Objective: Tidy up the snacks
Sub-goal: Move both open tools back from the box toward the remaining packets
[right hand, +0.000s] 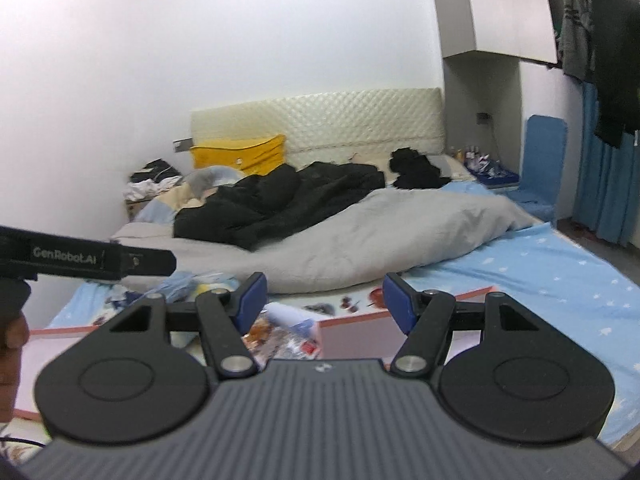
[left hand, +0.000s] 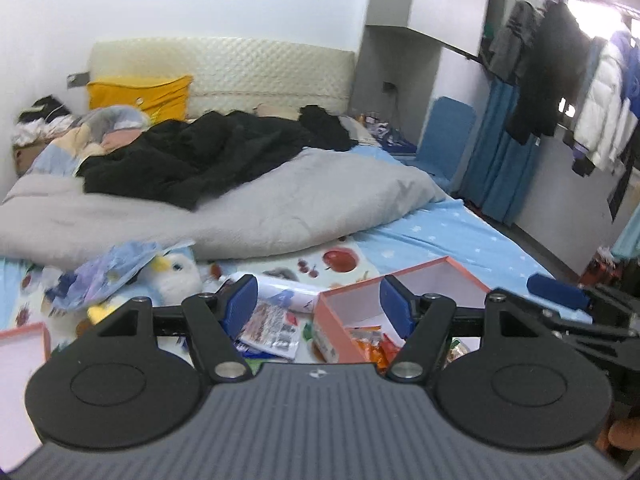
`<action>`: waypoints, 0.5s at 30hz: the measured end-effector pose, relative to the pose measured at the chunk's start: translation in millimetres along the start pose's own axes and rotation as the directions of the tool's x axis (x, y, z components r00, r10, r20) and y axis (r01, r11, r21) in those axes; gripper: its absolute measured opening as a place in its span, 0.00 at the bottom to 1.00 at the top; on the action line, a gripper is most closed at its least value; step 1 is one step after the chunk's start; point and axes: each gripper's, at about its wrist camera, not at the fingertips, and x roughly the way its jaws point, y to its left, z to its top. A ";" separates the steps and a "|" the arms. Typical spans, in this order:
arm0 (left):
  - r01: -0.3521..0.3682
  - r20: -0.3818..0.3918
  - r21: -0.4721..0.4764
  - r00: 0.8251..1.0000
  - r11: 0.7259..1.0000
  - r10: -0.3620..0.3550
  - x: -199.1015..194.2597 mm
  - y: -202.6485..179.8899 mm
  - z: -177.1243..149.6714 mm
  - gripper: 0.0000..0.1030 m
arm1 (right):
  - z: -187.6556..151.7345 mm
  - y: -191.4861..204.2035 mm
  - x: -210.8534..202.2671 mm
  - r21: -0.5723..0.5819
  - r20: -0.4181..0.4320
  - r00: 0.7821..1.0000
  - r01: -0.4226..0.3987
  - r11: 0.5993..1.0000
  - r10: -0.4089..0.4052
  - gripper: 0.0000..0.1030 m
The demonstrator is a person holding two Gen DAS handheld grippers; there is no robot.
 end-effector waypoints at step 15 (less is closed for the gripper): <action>-0.121 -0.015 -0.059 0.993 0.991 0.120 -51.9 57.8 -67.1 0.70 | -43.7 54.1 -7.3 -0.023 -0.054 0.994 -0.093 0.995 0.092 0.64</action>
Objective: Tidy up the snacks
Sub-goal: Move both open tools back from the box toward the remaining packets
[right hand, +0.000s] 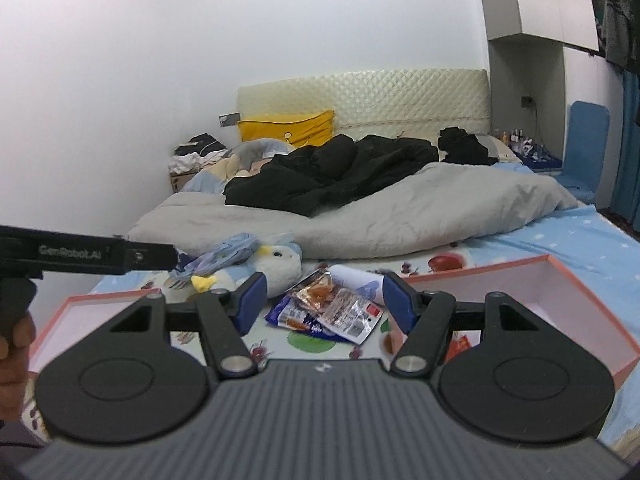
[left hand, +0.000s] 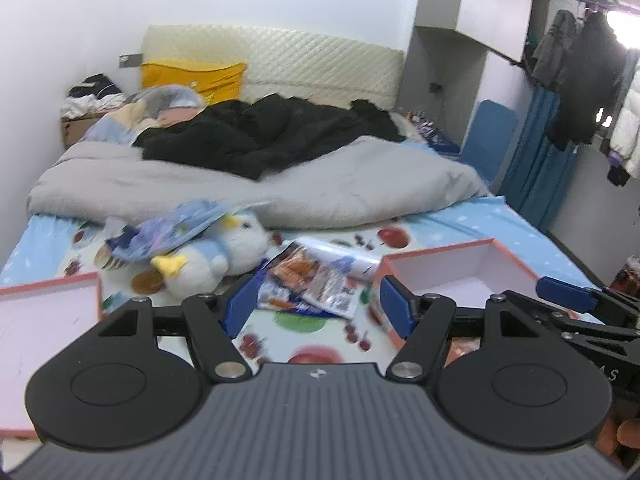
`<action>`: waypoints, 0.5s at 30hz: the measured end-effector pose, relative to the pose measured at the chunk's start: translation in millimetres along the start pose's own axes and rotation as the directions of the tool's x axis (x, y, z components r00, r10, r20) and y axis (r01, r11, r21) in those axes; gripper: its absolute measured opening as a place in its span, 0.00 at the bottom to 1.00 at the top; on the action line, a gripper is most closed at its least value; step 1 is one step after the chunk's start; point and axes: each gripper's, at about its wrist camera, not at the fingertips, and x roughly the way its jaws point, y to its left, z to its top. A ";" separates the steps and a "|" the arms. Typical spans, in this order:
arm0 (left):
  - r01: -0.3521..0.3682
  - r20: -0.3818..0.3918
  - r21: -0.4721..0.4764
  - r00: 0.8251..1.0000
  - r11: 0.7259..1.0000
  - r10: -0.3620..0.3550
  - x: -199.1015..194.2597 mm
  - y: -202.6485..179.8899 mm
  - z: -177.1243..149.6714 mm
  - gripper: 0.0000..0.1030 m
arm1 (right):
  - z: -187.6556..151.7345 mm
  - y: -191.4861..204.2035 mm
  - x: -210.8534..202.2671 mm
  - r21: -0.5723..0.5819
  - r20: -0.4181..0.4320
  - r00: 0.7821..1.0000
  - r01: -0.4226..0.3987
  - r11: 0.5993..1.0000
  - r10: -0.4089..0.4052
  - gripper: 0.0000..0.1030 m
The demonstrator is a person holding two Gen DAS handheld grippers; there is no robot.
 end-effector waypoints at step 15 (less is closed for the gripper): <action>-0.032 -0.093 -0.085 0.995 0.996 0.024 21.3 29.9 -50.1 0.70 | -50.7 13.7 14.7 0.060 -0.114 0.990 -0.071 0.996 0.078 0.64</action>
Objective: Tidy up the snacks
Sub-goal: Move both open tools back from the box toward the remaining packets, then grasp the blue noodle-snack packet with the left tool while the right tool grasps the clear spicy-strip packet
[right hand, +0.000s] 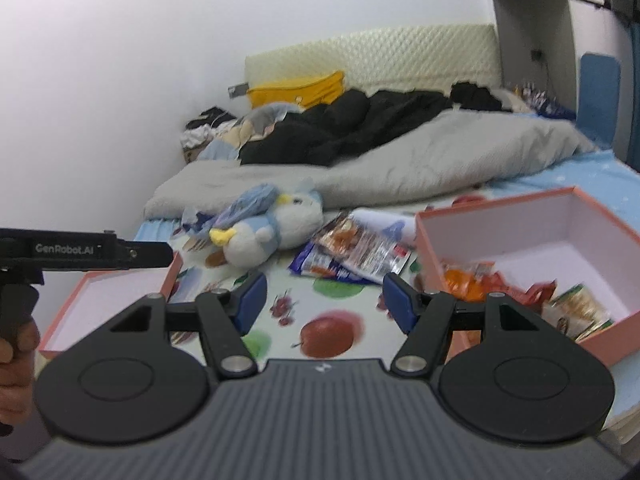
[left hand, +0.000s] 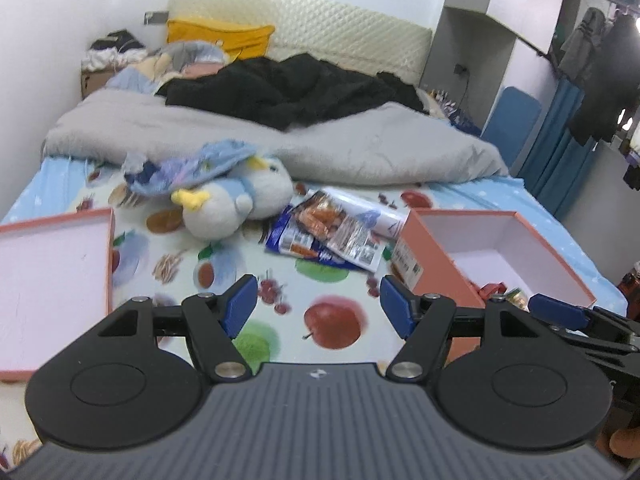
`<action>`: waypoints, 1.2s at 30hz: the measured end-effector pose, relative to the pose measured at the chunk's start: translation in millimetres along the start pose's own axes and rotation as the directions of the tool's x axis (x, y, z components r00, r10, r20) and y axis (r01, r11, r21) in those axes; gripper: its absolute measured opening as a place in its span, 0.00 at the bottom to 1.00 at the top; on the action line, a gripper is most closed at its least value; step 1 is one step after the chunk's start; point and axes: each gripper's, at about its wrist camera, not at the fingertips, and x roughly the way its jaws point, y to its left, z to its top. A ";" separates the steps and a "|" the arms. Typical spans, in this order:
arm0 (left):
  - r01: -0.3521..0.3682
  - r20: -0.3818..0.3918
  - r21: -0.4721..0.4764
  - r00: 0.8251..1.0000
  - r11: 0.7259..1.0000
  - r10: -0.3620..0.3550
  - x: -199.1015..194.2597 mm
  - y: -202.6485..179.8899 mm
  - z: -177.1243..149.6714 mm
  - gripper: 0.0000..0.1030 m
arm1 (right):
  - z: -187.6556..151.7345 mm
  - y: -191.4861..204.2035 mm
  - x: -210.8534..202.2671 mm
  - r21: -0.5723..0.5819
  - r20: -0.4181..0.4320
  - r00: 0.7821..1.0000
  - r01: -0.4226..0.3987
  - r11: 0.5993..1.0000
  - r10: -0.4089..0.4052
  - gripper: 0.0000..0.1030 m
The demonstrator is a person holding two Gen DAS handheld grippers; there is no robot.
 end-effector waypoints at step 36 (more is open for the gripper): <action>0.024 -0.223 -0.077 0.974 0.997 -0.041 284.9 74.1 42.5 0.70 | 15.3 -24.1 245.1 -0.154 -0.231 0.972 -0.003 0.988 -0.033 0.64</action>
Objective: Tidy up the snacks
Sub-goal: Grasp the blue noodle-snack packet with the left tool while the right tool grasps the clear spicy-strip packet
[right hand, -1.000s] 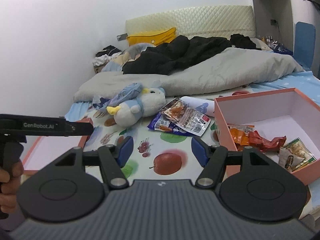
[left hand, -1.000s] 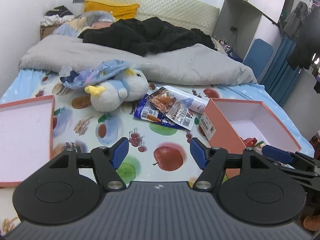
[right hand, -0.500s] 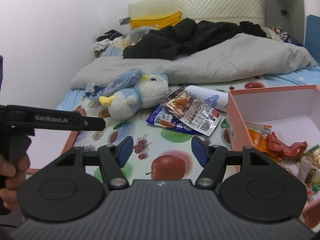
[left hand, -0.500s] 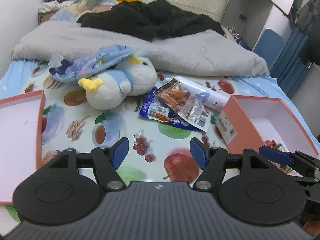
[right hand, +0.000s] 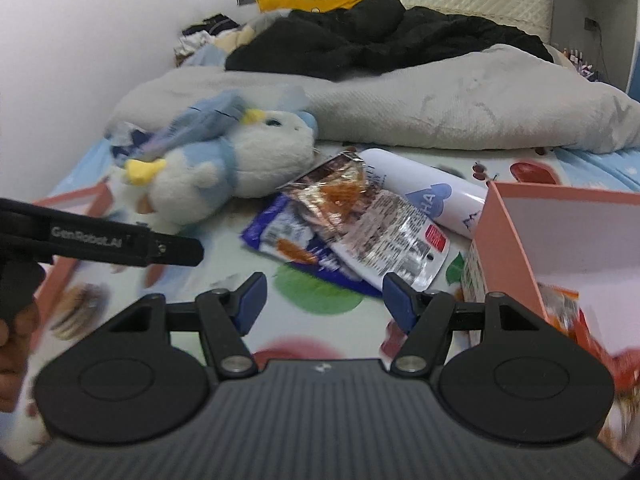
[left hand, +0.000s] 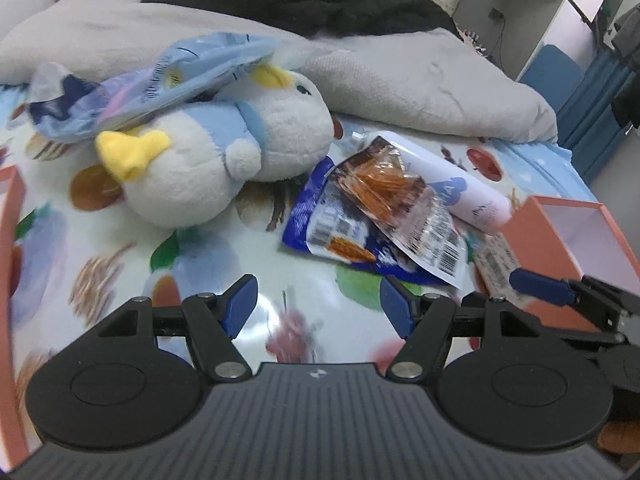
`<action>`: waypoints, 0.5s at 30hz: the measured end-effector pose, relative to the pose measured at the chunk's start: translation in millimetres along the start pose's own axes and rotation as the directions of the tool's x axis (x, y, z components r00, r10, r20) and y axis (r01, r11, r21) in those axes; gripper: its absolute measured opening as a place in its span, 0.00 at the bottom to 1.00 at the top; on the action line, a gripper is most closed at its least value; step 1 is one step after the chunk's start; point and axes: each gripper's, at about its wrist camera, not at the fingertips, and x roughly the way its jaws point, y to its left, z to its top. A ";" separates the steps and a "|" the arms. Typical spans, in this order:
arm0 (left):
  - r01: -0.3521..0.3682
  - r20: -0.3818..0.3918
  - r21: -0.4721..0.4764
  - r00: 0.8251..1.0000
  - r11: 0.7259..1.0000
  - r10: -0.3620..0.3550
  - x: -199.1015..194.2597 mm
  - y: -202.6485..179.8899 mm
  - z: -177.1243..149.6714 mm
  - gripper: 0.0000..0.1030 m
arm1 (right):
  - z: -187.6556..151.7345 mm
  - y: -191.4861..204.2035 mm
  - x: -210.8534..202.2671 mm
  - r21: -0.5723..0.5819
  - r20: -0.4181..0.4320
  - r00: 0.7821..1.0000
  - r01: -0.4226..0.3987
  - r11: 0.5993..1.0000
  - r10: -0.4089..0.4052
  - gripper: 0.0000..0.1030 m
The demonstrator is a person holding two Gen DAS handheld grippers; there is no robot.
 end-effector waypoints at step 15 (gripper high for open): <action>0.087 -0.011 0.216 0.996 0.973 -0.086 90.0 -0.5 37.1 0.76 | 51.9 -23.3 96.6 -0.103 -0.012 1.000 0.006 0.995 -0.007 0.73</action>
